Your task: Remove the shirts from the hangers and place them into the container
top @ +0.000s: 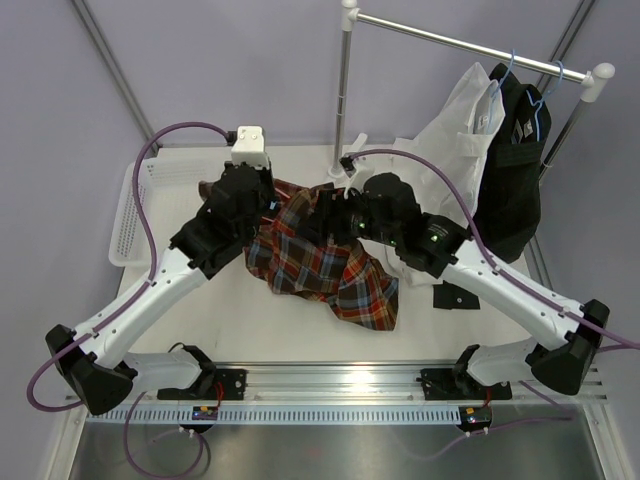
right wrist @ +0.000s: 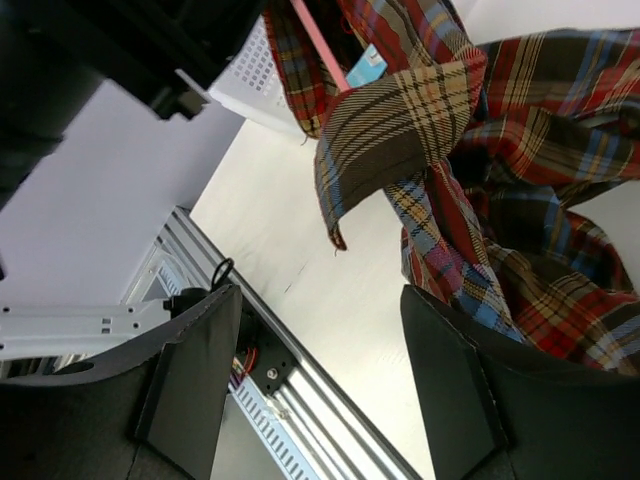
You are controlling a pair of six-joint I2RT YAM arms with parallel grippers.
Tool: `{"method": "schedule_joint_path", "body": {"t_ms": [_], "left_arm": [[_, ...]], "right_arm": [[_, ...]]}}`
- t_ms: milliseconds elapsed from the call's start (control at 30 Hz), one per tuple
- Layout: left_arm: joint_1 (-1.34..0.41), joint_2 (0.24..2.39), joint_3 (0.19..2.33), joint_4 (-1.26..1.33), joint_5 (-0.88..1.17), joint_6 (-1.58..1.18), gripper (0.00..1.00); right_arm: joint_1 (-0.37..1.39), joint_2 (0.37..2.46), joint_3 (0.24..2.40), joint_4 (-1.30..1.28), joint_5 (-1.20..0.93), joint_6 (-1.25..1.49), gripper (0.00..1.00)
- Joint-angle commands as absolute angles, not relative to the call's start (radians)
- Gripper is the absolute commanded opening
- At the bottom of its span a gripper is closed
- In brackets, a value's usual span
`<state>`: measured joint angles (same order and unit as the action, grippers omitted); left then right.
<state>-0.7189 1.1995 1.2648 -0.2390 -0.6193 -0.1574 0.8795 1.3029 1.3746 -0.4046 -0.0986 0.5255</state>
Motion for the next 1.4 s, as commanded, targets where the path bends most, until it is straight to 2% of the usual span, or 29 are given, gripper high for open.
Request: {"method": "schedule_joint_path", "body": {"t_ms": [0,267,433,533,567,633,667,700,1000,1367], "left_arm": [[-0.723,1.166,1.253,-0.167,-0.696,-0.198,0.0],[-0.723,1.152,1.244,-0.166,-0.713,-0.199,0.0],[-0.724,1.14,1.243,-0.167,-0.709,-0.201,0.0],[-0.723,1.14,1.243,-0.167,-0.71,-0.193,0.0],[-0.723,1.14,1.239,-0.167,-0.71,-0.19,0.0],[-0.723,1.143,1.241,-0.166,-0.716,-0.178,0.0],[-0.723,1.143,1.241,-0.166,-0.724,-0.175,0.0],[-0.723,1.147,1.239,-0.166,-0.73,-0.172,0.0],[-0.664,1.157,1.253,-0.184,-0.723,-0.19,0.0],[-0.606,1.16,1.353,-0.239,-0.67,-0.233,0.0]], "right_arm": [[0.899,1.333,1.367,-0.263,-0.035,0.635,0.73],[0.925,1.436,1.365,-0.155,-0.005,0.693,0.68],[0.927,1.486,1.378,-0.123,0.043,0.712,0.58],[0.927,1.485,1.374,-0.109,0.063,0.712,0.39],[0.927,1.482,1.373,-0.11,0.07,0.712,0.25],[0.927,1.457,1.367,-0.129,0.107,0.704,0.12],[0.927,1.445,1.362,-0.138,0.12,0.7,0.03],[0.928,1.415,1.353,-0.161,0.147,0.689,0.0],[0.927,1.139,1.218,-0.333,0.346,0.624,0.0],[0.923,0.945,1.083,-0.475,0.396,0.624,0.0]]}}
